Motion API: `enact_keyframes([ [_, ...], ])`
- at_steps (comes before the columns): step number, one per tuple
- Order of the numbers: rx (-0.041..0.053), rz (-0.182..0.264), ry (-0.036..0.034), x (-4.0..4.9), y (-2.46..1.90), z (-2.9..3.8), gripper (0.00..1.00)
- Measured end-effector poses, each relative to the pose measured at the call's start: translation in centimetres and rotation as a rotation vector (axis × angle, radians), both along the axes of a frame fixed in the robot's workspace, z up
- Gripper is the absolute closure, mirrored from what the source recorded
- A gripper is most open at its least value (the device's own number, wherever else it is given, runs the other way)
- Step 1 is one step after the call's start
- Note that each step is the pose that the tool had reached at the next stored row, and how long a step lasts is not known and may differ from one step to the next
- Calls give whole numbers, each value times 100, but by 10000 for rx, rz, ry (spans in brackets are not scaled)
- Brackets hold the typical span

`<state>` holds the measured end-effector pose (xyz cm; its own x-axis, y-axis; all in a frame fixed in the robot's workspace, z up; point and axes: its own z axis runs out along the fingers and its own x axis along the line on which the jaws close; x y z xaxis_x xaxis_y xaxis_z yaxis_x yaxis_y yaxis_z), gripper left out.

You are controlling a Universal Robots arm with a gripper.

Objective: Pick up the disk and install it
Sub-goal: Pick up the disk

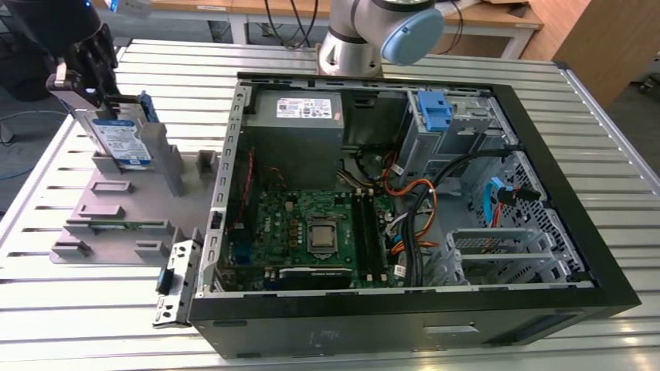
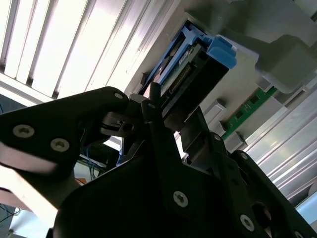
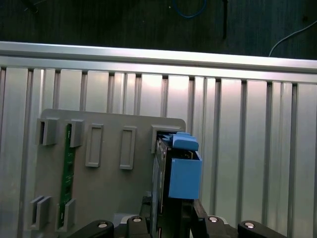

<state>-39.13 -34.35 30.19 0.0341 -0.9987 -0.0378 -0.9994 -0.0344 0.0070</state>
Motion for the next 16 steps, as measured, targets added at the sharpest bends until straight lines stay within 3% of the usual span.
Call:
enact_keyframes([
  [9, 9, -1, -1, -1, 16, -6, 58],
  [11, 8, -1, 0, -1, 16, -6, 59],
  [12, 9, -1, -1, -1, 16, -6, 65],
  [16, 9, -1, -1, -1, 16, -6, 65],
])
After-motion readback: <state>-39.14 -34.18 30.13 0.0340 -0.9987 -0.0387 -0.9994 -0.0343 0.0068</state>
